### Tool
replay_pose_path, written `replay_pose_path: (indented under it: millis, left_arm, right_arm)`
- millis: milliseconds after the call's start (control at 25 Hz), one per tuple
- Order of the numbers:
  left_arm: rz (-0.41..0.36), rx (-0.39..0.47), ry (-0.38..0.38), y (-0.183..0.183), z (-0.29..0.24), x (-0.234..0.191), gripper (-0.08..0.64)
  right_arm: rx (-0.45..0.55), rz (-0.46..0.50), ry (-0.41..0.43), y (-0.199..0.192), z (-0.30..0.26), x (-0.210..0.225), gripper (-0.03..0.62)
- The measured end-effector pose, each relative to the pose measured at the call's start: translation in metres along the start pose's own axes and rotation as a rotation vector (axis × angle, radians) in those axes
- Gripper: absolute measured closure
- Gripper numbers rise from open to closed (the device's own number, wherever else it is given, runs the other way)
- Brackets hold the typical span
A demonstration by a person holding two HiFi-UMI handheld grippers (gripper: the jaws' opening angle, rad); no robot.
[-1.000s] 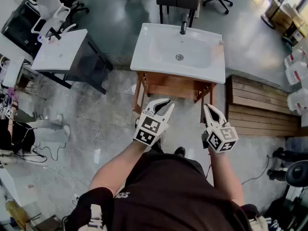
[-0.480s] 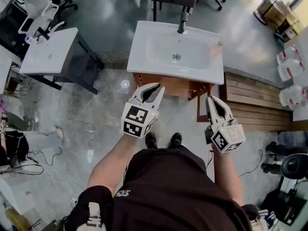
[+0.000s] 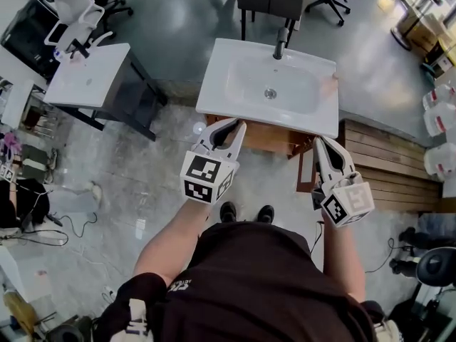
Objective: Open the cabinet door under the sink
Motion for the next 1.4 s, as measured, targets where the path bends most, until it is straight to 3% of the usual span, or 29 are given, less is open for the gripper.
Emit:
replay_pose_path:
  millis: [480, 800, 1400]
  left_arm:
    - [-0.025, 0.006, 0.056, 0.007, -0.004, 0.026, 0.509]
    - [-0.025, -0.013, 0.085, 0.002, -0.008, 0.014, 0.511]
    - [0.014, 0.004, 0.125, -0.001, 0.001, 0.002, 0.522]
  right_arm:
    - [0.000, -0.007, 0.110, -0.001, 0.009, 0.007, 0.580]
    - [0.013, -0.011, 0.056, 0.000, 0.014, 0.020, 0.581]
    - [-0.008, 0.001, 0.040, 0.000, 0.018, 0.019, 0.581]
Point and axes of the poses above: the fingertips, and each gripper's own axes: z backward along the fingers, x to its right, y out of its top, the point moved 1 cm from there along z, backward along the fingers, and after that the axes turned 6 degrees about x, right-handed, at the moved point
